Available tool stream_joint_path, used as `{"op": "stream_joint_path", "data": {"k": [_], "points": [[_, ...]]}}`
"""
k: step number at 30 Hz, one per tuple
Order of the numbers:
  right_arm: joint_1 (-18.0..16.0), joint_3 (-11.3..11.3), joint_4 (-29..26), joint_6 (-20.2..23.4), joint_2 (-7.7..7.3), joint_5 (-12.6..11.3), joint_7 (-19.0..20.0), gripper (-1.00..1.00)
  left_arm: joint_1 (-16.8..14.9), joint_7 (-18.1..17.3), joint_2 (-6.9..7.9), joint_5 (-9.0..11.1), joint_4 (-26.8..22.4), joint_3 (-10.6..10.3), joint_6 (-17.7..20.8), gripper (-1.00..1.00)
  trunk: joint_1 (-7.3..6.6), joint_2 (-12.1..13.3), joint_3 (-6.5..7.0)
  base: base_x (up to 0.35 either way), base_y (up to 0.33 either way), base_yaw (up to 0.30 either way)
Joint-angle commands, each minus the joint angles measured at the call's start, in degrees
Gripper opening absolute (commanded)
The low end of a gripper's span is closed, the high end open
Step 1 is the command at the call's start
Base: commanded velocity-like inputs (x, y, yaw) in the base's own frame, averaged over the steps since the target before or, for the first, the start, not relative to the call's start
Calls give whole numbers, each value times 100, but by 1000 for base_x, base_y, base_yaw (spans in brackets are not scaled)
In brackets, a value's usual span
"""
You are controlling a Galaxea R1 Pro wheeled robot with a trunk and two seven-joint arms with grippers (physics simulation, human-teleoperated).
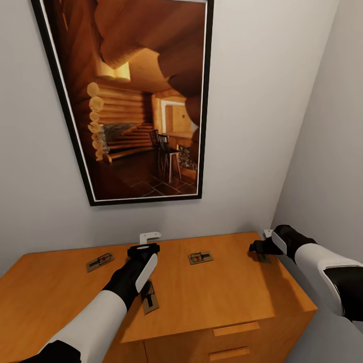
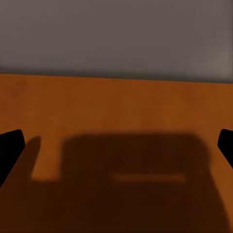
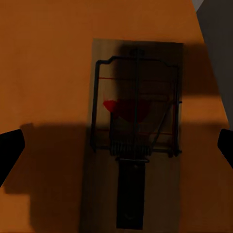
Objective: Take the four mousetraps from the cabinet in the bathroom and place them on the bathroom floor. Make sure all four end up on the same floor surface, and ensure that at least two of them are either under or directly next to the same bathroom sink.
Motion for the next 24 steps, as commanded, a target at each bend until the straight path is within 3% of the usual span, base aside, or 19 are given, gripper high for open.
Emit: {"op": "stream_joint_path", "data": {"k": [1,20,24], "points": [[-3,50,-7,29,-5,-49,13,100,-5,43,0,38,-5,-14,18,100,1,-6,-8,0,0,0],[-3,50,52,13,-7,-48,7,100,-5,43,0,38,-9,-14,16,100,1,-6,-8,0,0,0],[-3,50,118,-5,-5,-43,7,100,-5,43,0,38,-7,-14,16,100,89,-166,-80,0,0,0]]}}
